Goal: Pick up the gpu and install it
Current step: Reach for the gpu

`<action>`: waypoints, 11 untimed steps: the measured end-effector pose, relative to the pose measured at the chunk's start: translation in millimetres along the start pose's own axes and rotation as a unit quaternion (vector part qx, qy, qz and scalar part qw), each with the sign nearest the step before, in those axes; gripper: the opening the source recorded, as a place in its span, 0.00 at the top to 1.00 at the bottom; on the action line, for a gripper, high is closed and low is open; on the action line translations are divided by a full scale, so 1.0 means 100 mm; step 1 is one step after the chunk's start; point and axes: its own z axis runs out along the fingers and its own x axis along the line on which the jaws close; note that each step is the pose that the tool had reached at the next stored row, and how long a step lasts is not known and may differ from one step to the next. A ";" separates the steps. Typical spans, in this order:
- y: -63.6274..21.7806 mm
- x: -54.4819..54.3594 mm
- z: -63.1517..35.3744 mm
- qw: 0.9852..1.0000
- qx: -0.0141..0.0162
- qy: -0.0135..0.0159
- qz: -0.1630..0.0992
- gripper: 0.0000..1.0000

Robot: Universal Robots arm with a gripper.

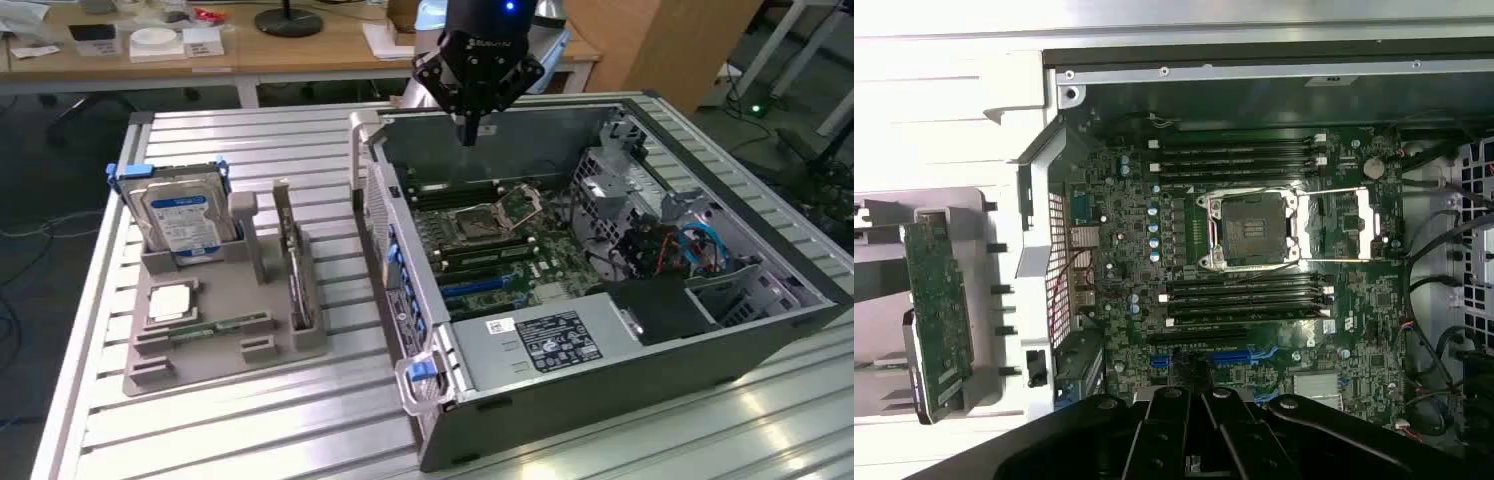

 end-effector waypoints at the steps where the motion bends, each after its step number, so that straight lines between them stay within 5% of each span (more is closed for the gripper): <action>1: 0.000 0.00 0.000 1.000 0.000 0.000 0.000 0.89; 11: -0.008 0.11 -0.003 1.000 0.000 0.000 0.000 0.89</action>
